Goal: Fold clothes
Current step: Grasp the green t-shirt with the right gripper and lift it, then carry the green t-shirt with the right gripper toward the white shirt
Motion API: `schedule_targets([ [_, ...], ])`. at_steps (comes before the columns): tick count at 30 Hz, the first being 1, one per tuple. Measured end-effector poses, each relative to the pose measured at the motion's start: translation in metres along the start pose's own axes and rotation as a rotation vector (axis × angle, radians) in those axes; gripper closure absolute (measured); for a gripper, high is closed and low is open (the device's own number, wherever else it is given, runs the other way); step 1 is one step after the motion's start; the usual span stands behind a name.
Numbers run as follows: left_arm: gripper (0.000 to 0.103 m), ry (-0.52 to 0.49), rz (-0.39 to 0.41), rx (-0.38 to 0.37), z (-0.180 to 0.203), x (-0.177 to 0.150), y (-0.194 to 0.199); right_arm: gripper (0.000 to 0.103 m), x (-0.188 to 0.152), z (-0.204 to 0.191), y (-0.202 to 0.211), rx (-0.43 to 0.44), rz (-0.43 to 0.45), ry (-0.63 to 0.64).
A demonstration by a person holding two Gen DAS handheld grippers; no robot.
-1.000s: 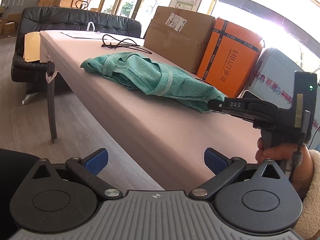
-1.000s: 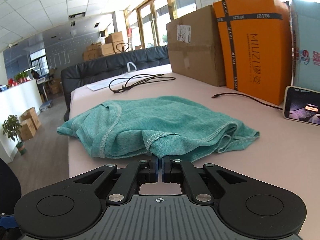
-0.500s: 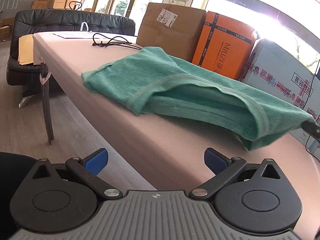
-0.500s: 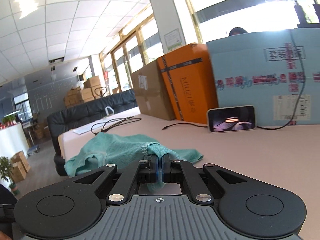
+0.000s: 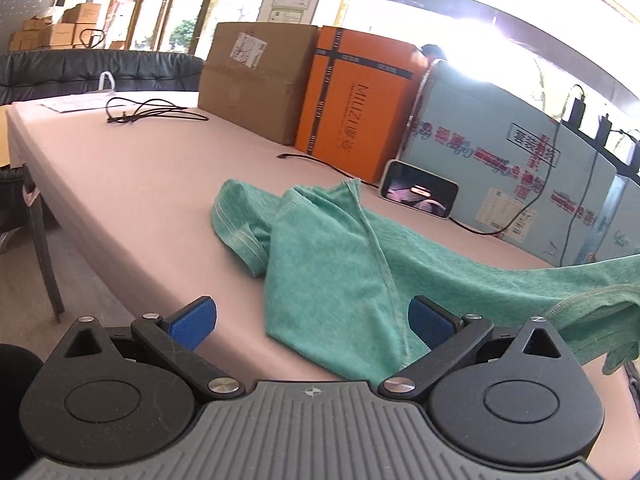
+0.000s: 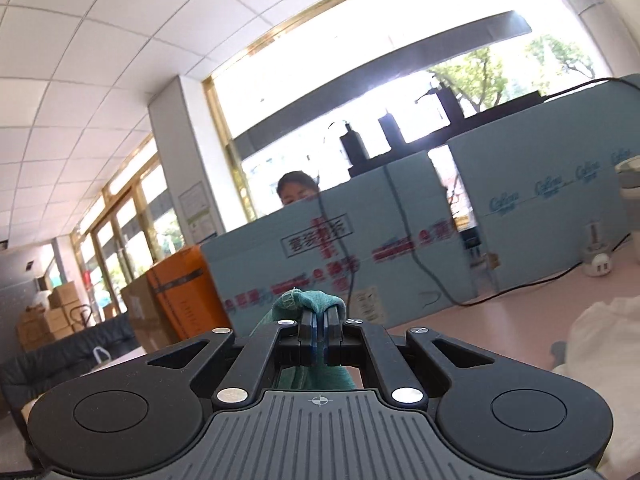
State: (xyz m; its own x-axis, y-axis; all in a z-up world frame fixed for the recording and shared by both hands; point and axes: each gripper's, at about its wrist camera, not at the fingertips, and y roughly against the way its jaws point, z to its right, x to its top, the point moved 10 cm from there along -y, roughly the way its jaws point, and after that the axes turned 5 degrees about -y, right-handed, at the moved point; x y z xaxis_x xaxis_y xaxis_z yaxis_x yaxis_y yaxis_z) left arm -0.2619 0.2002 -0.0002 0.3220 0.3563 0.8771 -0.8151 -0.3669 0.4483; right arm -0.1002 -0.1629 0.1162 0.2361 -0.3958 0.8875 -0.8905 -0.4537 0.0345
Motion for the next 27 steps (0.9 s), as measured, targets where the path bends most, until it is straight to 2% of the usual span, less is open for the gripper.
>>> schedule_targets([
  [6, 0.0, -0.059, -0.027, -0.059, 0.039, -0.003, -0.011, 0.099, 0.042, 0.06, 0.039, -0.154, 0.148, -0.042],
  [8, 0.0, -0.077, -0.036, -0.081, 0.052, -0.004, -0.015, 0.099, 0.047, 0.079, 0.048, -0.203, 0.168, -0.061],
  [10, 0.0, -0.097, -0.043, -0.103, 0.064, -0.006, -0.018, 0.093, 0.048, 0.094, 0.055, -0.233, 0.173, -0.08],
  [15, 0.0, -0.185, -0.045, -0.165, 0.099, -0.006, -0.025, 0.093, 0.049, 0.119, 0.074, -0.299, 0.194, -0.111],
  [18, 0.0, -0.274, -0.023, -0.176, 0.115, 0.003, -0.033, 0.086, 0.041, 0.125, 0.08, -0.317, 0.148, -0.1],
  [23, 0.0, -0.409, 0.02, -0.109, 0.129, 0.033, -0.059, 0.076, 0.012, 0.124, 0.085, -0.325, 0.022, -0.07],
  [25, 0.0, -0.454, 0.009, -0.087, 0.132, 0.041, -0.073, 0.067, -0.004, 0.12, 0.085, -0.321, -0.041, -0.046],
  [27, 0.0, -0.493, -0.015, -0.077, 0.136, 0.045, -0.086, 0.046, -0.02, 0.117, 0.085, -0.323, -0.089, -0.033],
])
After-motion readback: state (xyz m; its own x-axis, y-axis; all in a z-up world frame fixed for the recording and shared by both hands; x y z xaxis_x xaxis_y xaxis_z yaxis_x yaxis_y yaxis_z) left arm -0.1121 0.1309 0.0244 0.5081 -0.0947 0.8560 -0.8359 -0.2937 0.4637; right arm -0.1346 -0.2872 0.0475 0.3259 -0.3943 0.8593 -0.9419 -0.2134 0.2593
